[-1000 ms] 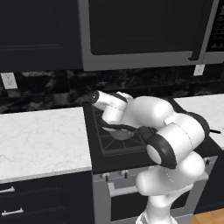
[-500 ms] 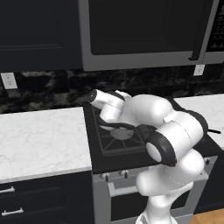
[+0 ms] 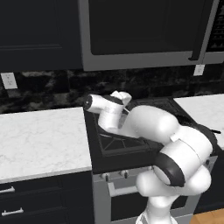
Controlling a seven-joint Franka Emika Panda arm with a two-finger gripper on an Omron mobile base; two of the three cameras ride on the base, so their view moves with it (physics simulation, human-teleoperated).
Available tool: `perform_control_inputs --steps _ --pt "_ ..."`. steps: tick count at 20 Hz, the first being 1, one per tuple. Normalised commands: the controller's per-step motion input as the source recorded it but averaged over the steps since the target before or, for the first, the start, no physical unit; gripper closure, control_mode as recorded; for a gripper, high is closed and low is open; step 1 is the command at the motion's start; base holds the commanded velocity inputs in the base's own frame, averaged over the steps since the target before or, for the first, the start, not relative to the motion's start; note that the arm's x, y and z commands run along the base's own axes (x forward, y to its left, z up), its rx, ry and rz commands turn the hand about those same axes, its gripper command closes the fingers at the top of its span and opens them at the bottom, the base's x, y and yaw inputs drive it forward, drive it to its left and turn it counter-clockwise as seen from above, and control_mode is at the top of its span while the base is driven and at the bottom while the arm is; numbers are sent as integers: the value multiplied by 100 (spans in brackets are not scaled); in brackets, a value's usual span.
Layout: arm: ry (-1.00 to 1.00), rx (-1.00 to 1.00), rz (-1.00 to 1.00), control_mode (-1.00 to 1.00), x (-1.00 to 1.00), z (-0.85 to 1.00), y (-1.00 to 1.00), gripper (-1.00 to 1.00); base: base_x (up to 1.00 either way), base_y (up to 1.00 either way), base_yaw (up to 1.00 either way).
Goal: Pick the kettle from the counter and place it on a stove burner. Then turn the burner on.
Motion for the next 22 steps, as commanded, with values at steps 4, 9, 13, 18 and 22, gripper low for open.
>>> perform_control_inputs --steps 4,9,13,18,22 --pt "-49 0 2 -100 -100 24 24 -100 0 0 0" --pt "-21 0 18 -100 -100 -16 79 -100 0 0 0" --pt "-5 5 19 -100 -100 -84 100 -100 0 0 0" --pt "-8 27 18 -100 -100 -100 87 -100 0 0 0" --pt "-7 53 14 -100 -94 -100 5 -100 0 0 0"
